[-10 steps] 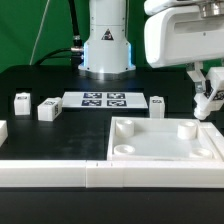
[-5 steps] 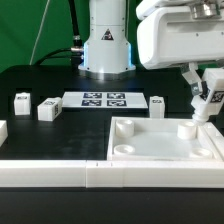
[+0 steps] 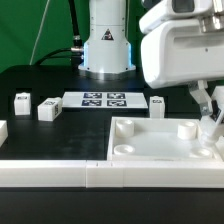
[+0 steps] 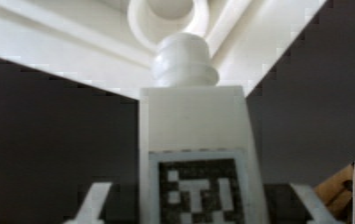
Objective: Assemble one leg
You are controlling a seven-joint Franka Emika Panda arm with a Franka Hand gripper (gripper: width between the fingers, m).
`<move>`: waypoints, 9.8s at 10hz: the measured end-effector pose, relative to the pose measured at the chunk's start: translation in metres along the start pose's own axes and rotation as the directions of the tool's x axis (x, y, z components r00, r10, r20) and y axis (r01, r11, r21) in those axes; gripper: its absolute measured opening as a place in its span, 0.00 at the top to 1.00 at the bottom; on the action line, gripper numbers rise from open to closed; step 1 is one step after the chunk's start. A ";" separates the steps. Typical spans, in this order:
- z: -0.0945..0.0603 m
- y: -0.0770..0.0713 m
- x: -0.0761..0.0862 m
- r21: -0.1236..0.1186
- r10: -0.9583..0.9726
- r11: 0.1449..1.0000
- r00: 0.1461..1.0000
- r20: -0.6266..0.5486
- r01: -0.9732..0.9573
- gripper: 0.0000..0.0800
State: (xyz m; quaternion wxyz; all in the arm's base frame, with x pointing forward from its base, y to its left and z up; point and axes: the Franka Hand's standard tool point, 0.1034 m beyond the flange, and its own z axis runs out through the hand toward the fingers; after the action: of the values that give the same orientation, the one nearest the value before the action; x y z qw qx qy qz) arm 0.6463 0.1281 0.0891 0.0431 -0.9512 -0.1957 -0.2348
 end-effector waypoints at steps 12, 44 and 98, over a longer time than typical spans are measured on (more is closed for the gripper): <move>0.004 0.007 -0.025 -0.031 0.019 0.999 0.998 -0.061 -0.021 0.64; -0.013 -0.001 -0.018 0.170 -0.017 0.977 0.743 0.669 -0.131 0.19; 0.013 -0.004 -0.017 0.163 -0.011 0.984 0.895 0.445 -0.069 0.19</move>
Offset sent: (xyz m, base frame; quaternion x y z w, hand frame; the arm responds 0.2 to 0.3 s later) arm -0.0041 -0.0027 -0.0052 -0.0038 0.0041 0.0018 1.0000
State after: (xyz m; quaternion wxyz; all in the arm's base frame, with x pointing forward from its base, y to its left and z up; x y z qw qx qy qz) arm 0.6364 0.1281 0.0693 0.0840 -0.9749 -0.2061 0.0073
